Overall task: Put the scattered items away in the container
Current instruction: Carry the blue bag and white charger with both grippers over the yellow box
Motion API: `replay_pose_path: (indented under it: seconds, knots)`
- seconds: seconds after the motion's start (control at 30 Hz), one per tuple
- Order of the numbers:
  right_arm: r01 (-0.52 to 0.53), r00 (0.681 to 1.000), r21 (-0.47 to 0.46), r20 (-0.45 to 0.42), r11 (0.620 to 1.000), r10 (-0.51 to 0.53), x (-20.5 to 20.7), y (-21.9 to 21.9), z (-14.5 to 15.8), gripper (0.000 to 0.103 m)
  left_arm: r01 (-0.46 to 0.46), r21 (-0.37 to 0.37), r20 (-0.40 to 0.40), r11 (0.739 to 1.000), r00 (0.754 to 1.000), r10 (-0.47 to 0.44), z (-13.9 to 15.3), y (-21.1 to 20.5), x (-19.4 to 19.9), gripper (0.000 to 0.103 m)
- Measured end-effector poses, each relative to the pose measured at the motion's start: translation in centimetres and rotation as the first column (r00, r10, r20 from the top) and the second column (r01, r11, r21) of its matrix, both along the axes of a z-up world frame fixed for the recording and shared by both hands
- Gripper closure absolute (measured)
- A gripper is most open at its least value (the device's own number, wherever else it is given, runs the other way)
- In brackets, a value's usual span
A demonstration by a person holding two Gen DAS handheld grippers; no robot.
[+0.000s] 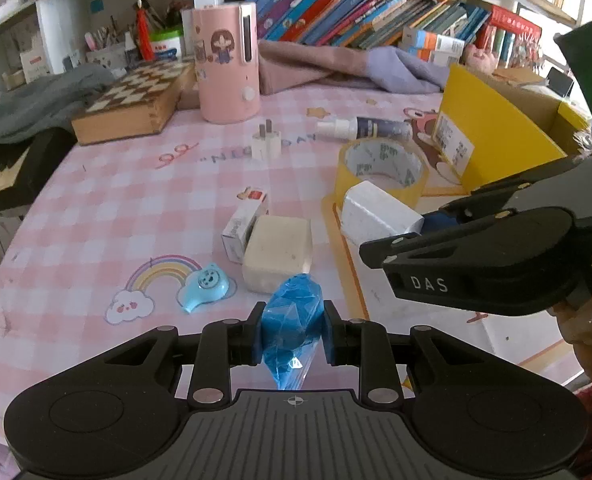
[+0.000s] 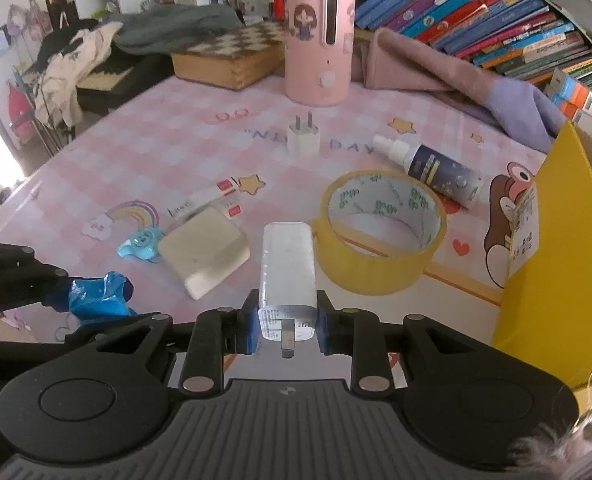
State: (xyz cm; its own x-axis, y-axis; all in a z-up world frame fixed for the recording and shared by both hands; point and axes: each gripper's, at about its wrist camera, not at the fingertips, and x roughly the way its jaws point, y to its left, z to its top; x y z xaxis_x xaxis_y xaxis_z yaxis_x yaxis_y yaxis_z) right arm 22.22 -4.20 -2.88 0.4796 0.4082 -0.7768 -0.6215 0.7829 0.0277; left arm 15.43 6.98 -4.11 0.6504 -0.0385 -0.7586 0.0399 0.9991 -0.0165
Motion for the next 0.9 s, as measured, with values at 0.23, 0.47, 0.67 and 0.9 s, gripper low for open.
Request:
replay_pose_path:
  seconds: [0.23, 0.47, 0.67, 0.9]
  knots:
    - [0.03, 0.999, 0.028, 0.021, 0.999, -0.03, -1.5, -1.0, 1.4, 0.078, -0.007, -0.002, 0.049, 1.0, 0.999, 0.007, 1.3, 0.2, -1.5, 0.077]
    - [0.049, 0.998, 0.046, 0.037, 0.998, -0.051, -4.0, -2.1, 2.3, 0.078, 0.013, -0.002, 0.082, 1.0, 0.997, -0.013, 2.1, -0.4, -3.6, 0.077]
    - [0.073, 0.996, 0.071, 0.054, 0.995, -0.077, -6.9, -3.2, 3.1, 0.078, 0.05, 0.009, 0.112, 0.999, 0.992, -0.05, 3.1, -1.2, -6.2, 0.078]
    - [0.105, 0.991, 0.112, 0.073, 0.988, -0.114, -11.2, -4.7, 4.4, 0.078, 0.082, 0.035, 0.154, 0.996, 0.984, -0.086, 4.5, -2.0, -9.8, 0.078]
